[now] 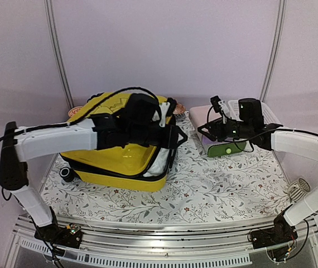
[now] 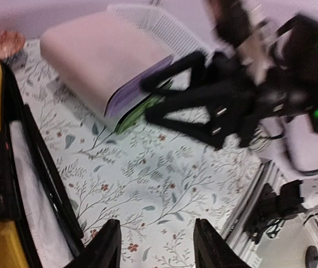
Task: Open, take out, and arrange the luggage
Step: Open the luggage at the center of the board.
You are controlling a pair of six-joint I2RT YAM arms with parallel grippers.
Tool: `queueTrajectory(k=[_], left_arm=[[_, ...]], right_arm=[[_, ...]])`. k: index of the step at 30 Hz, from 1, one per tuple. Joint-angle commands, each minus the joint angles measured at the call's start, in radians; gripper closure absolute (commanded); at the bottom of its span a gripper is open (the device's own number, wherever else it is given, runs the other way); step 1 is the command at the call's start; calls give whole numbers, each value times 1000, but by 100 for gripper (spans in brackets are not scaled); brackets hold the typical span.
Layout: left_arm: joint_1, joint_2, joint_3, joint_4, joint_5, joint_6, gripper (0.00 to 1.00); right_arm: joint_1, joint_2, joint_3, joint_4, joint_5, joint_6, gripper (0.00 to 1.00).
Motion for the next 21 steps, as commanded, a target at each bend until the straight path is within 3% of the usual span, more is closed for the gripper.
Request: queueTrajectory(k=[1,9,14,18,21], left_arm=[[5,-205,13,5,58,42,55],[144,-561,-214,-339,-102,-72,58],[316,-796,-311,-573,-203,-129,57],[399,-936,-348,-615,-209,-132,50],[406,-1028,-392,-595,-206,-148,45]], right_arm=[[26,-28,-39,63,-83,28,47],[197,47,-35,96,-99,-37,44],[245,169,35,116,-159,103,42],[302,231,23,210,-127,337,26],[353,261,12,293,-122,461,1]])
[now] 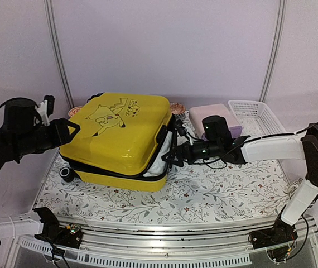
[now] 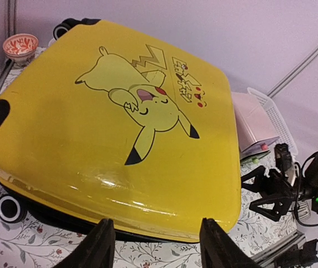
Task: Open, take out, and arrange the luggage
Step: Open the luggage at the center of the board.
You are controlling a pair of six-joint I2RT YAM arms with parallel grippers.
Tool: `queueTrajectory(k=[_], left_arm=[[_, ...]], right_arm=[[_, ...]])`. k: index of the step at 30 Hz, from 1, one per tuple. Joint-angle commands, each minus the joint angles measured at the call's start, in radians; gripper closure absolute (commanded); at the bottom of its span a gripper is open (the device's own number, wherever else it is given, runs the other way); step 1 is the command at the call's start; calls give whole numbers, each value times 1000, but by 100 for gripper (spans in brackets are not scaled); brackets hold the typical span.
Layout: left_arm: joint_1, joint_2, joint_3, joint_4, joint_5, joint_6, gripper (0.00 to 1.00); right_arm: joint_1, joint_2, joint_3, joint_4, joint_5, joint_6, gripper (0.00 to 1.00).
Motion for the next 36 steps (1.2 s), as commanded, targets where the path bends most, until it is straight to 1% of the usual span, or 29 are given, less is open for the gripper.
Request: queueTrajectory(k=[1,4,9,12,16,18,19,20,22,23,25,26,29,31,34,36], left_arm=[[19,-122,-65,-39,-10,-34,45],[19,-183,-110,-29,1,-55,43],[19,-242,-140,-24,-10,-58,36],[19,-268,-151,-19,-14,-58,35],[19,-298,-175,-19,3,-63,34],[19,-310,-196,-17,25,-73,35],[19,-314,-211,-14,41,-79,36],[19,-317,-227,-10,56,-93,37],[19,-325,-267,5,97,-123,39],[19,-331,-289,18,118,-133,39],[19,-343,-326,40,144,-151,40],[19,-350,-339,45,148,-157,40],[19,-367,-357,58,146,-162,40],[19,-373,-358,59,141,-163,40],[19,-371,-355,59,135,-160,40],[19,-364,-359,64,134,-157,40]], right_arm=[[80,37,-3,163,19,274,1],[111,61,0,219,51,396,1],[117,155,62,205,59,553,1],[118,178,44,215,96,675,1],[119,174,-33,329,129,870,1],[118,178,-59,412,125,946,0],[118,181,-62,429,121,965,4],[117,182,-60,438,120,984,11],[119,175,-56,433,131,992,32],[119,166,-63,430,144,996,48],[123,151,-73,401,177,1007,91],[126,146,-77,373,195,1015,98],[136,135,-76,290,254,1043,99],[139,136,-44,182,299,1067,99],[144,173,73,-68,324,1079,99],[144,214,149,-139,303,1054,99]])
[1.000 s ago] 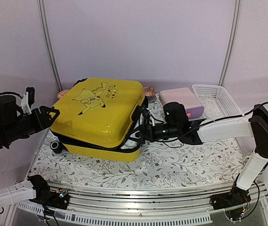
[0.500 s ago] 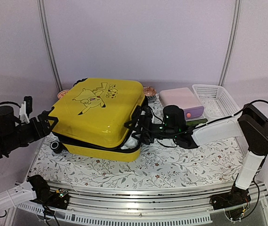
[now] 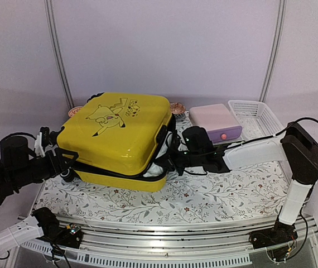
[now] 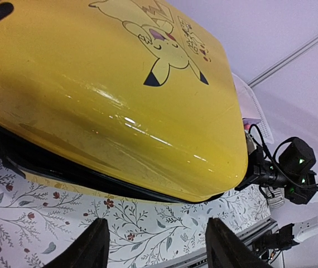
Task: Open, take out, and arrange the luggage
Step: Open the luggage at the center of the board.
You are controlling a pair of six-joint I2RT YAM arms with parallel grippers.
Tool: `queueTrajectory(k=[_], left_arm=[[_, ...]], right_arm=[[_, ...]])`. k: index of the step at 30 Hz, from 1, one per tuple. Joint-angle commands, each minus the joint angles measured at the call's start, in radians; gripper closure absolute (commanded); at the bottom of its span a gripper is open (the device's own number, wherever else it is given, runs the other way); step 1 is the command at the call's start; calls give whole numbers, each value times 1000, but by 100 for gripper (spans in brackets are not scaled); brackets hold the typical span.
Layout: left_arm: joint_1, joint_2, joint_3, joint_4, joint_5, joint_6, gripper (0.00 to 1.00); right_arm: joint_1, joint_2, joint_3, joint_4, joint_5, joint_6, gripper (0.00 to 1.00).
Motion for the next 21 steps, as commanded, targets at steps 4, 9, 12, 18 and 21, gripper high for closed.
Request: queueTrajectory(k=[4,9,12,18,21], left_arm=[[11,22,-19,46,28,0,40],[11,24,-36,59,44,-9,40],[11,15,-42,60,49,-13,40],[11,-11,-42,138,141,14,39],[12,-14,-56,294,277,24,39]], right_arm=[[10,114,155,-251,2,0,99],[8,164,149,-118,-65,30,99],[7,158,60,173,-112,72,99],[-3,178,9,684,-141,83,99],[-27,252,65,886,-195,145,99]])
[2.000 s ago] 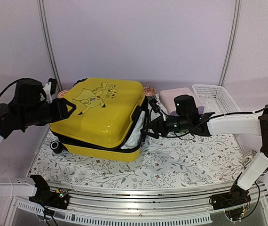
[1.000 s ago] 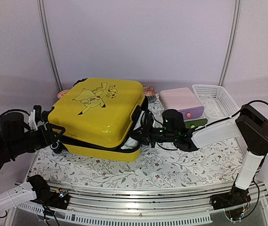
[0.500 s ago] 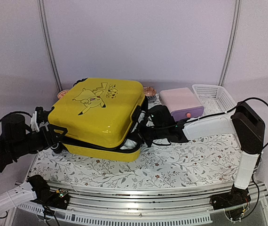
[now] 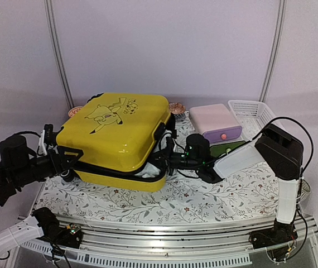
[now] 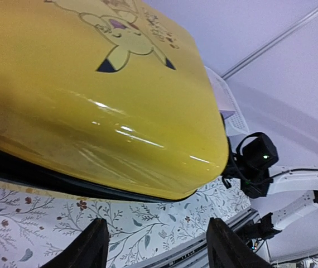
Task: Open, take out, and arrange the luggage
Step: Open the luggage at the center of the board.
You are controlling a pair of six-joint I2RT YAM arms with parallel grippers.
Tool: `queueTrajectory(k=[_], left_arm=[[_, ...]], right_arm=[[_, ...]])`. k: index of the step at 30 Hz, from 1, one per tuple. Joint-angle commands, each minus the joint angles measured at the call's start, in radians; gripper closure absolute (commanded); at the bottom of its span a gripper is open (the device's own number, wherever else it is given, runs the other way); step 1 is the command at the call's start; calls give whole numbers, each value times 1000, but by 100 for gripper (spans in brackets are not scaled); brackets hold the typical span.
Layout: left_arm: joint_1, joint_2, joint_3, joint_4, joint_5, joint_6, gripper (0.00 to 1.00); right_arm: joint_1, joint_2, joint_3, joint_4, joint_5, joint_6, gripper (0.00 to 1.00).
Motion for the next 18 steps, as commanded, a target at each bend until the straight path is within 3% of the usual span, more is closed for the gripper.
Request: queueTrajectory(k=[1,4,11,18], left_arm=[[12,-9,-30,236,207,29,39],[11,7,-39,275,269,38,39],[10,37,-68,315,332,45,39],[10,71,-100,384,368,51,39]], right_arm=[[-28,103,88,474,-84,90,99],[-46,132,143,524,-93,130,99],[-65,46,178,375,-80,-19,99],[-78,41,249,327,-102,-55,99]])
